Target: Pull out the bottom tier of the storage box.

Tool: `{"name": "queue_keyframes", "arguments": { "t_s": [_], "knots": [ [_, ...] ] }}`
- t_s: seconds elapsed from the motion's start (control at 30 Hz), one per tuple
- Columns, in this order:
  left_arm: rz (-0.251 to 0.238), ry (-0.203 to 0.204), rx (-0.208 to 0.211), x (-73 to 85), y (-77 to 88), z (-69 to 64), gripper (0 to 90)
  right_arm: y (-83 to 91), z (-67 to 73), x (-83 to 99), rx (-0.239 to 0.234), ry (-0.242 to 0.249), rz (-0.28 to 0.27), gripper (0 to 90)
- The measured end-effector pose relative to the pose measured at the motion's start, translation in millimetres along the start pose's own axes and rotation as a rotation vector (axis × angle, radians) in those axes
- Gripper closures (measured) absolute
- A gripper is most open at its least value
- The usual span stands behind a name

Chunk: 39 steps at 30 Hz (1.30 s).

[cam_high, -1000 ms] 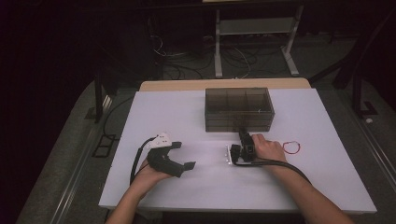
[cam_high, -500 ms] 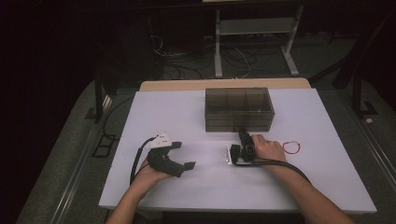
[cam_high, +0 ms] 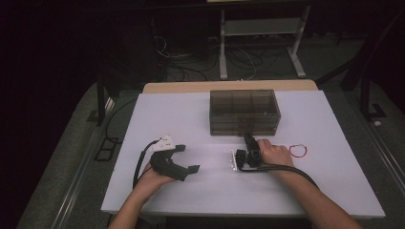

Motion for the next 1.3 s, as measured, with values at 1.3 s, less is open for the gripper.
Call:
{"name": "queue_keyframes", "arguments": {
  "t_s": [1.3],
  "knots": [
    [-0.004, -0.001, 0.001, -0.8, 0.7, -0.7, 0.0, 27.3, 7.9, 0.1, -0.026, 0.020, -0.036, 79.1]
  ]
}}
Point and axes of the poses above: each handheld gripper's, and its own axes: y roughly backward along the jaws, x roughly out of its underside, z roughly to its left, the point moved 10 cm from there along -y, roughly forward along the jaws, and after that the axes turned 2 degrees about -y, right-handed, at the moved point
